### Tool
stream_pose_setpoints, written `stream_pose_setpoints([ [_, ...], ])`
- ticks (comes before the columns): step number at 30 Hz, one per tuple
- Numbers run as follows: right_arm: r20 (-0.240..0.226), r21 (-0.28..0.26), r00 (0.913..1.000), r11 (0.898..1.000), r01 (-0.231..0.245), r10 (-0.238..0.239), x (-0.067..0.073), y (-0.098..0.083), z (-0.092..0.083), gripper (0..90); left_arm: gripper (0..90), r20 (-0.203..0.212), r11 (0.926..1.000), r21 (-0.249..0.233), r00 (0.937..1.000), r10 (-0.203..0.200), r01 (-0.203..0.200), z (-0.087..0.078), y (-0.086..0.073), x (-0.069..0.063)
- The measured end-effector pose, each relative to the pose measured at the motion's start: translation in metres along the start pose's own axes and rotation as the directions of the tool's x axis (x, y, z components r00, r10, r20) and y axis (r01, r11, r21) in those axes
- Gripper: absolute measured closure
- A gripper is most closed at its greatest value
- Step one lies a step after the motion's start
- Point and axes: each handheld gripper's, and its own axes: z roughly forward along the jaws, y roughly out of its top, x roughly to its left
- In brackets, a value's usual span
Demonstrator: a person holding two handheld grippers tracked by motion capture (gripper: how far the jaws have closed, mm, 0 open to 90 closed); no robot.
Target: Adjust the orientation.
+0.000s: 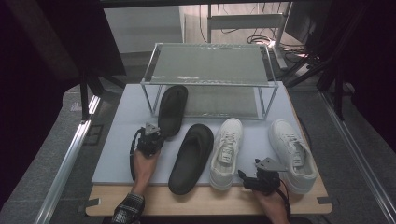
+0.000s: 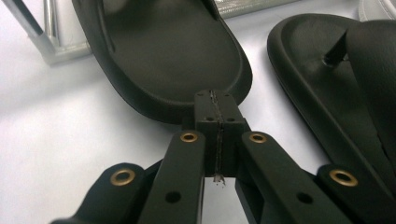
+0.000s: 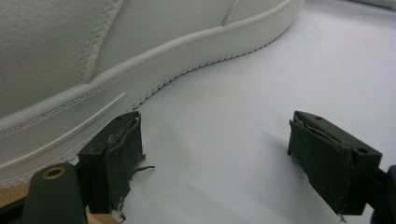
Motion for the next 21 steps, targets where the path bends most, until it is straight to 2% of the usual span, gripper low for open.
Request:
stream_pose_setpoints([
  [10,0.0,0.001,1.0,1.0,-0.002,0.002,0.0,0.0,0.0,17.9,90.0,-0.032,0.9997,0.021,0.9994,0.009,-0.008,0.011,0.017,0.005],
  [21,0.0,0.0,1.0,1.0,-0.001,0.001,0.0,0.0,0.0,18.0,90.0,-0.044,0.9997,0.026,0.999,0.006,-0.005,0.024,0.026,0.011],
])
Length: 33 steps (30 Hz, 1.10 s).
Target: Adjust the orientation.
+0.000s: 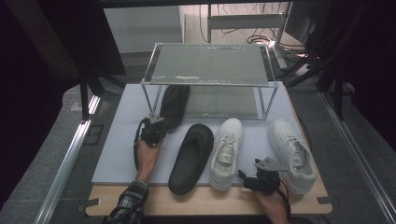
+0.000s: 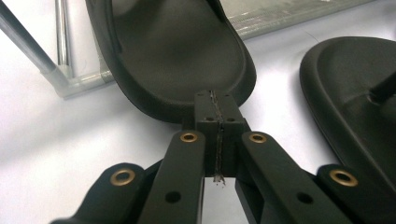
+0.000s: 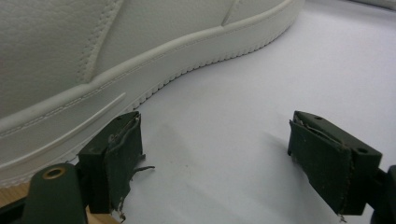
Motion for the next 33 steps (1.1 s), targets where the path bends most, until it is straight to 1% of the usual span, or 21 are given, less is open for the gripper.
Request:
stream_pose_setpoints([
  [12,-0.001,-0.002,1.0,1.0,-0.002,0.002,0.0,0.0,0.0,18.0,90.0,-0.018,0.9999,0.004,0.9998,0.01,-0.01,0.015,0.013,0.002],
  [18,-0.001,-0.002,1.0,1.0,-0.002,0.002,0.0,0.0,0.0,17.9,90.0,-0.03,0.9997,0.011,0.9993,0.022,-0.022,0.023,0.02,0.002],
  [24,-0.001,-0.002,1.0,1.0,-0.002,0.002,0.0,0.0,0.0,18.0,90.0,-0.034,1.0,0.007,0.9994,0.007,-0.007,0.031,0.025,0.002],
  [25,-0.003,-0.003,1.0,1.0,-0.002,0.002,0.0,0.0,0.0,18.0,90.0,-0.038,0.9998,0.016,0.9991,0.016,-0.015,0.033,0.027,0.002],
  [26,-0.002,-0.002,1.0,1.0,-0.002,0.002,0.0,0.0,0.0,17.9,90.0,-0.038,0.9998,0.016,0.9991,0.016,-0.015,0.033,0.027,0.002],
  [30,-0.003,-0.003,1.0,1.0,-0.003,0.003,0.0,0.0,0.0,17.9,90.0,-0.033,0.9997,0.023,0.9994,0.006,-0.006,0.039,0.032,0.002],
  [33,-0.003,-0.002,1.0,1.0,-0.003,0.003,0.0,0.0,0.0,17.9,90.0,-0.036,0.9991,0.038,0.9992,0.019,-0.018,0.042,0.036,0.003],
])
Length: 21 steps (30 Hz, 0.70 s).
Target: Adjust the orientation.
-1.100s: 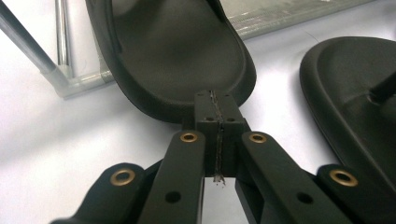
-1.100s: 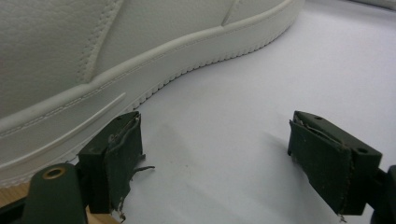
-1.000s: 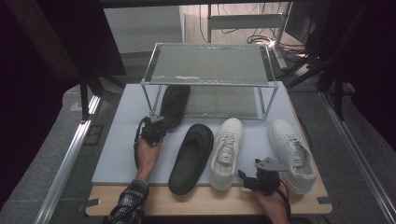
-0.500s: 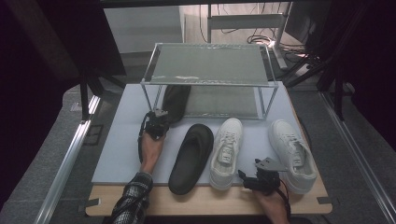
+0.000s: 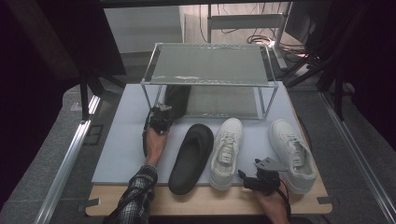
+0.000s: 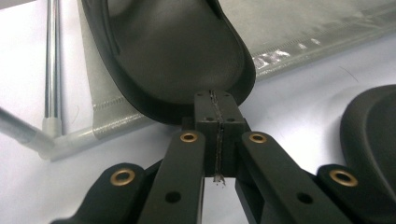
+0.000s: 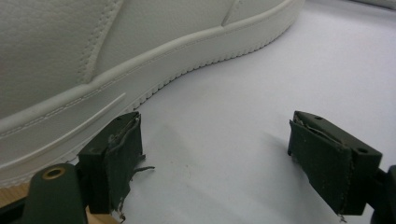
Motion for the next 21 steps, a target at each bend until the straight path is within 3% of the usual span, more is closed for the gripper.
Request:
stream_pose_setpoints([
  [8,0.0,0.0,1.0,1.0,0.0,0.0,0.0,0.0,0.0,17.9,90.0,-0.002,1.0,0.008,1.0,-0.003,0.003,0.004,0.003,0.002],
  [9,-0.001,-0.001,1.0,1.0,0.0,0.0,0.0,0.0,0.0,17.9,90.0,0.007,0.9997,-0.005,0.9997,-0.022,0.022,0.004,0.003,0.002],
  [21,0.0,-0.001,1.0,1.0,0.001,-0.001,0.0,0.0,0.0,17.9,89.8,0.072,0.9994,-0.035,0.9974,-0.005,0.008,-0.011,-0.003,-0.002],
])
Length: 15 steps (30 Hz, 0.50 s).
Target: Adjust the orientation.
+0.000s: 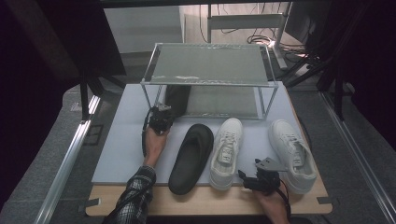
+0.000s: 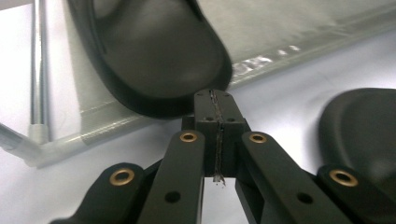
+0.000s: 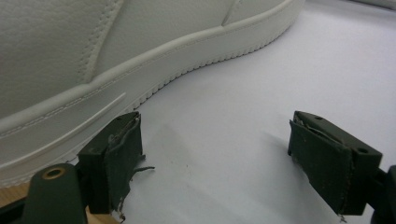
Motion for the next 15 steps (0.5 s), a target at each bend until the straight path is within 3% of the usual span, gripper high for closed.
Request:
stream_pose_setpoints([
  [8,0.001,0.001,1.0,1.0,0.001,-0.001,0.0,0.0,0.0,17.9,88.7,0.049,0.9995,-0.012,0.9983,0.031,-0.031,-0.02,-0.008,-0.008],
  [15,0.003,0.001,1.0,1.0,0.002,-0.002,0.0,0.0,0.0,17.8,89.2,0.093,0.999,-0.044,0.9956,0.011,-0.007,-0.042,-0.016,-0.011],
])
